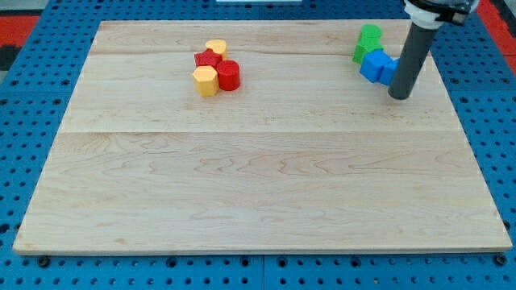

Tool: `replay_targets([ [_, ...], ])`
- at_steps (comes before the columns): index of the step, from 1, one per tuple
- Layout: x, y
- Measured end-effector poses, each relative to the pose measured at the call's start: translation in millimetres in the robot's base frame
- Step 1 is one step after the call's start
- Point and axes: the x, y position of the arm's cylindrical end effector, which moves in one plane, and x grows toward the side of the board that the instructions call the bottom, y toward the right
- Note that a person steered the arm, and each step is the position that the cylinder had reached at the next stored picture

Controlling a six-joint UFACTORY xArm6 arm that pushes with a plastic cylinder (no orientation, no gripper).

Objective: Separate the blue blocks and green blocks

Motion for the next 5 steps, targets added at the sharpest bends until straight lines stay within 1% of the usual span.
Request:
replay_targets([
  [1,0.4,62.4],
  [2,-16.1,45.7],
  [3,-54.4,-0.6],
  [4,-82.7,-44.7],
  [5,-79.4,-19.2],
])
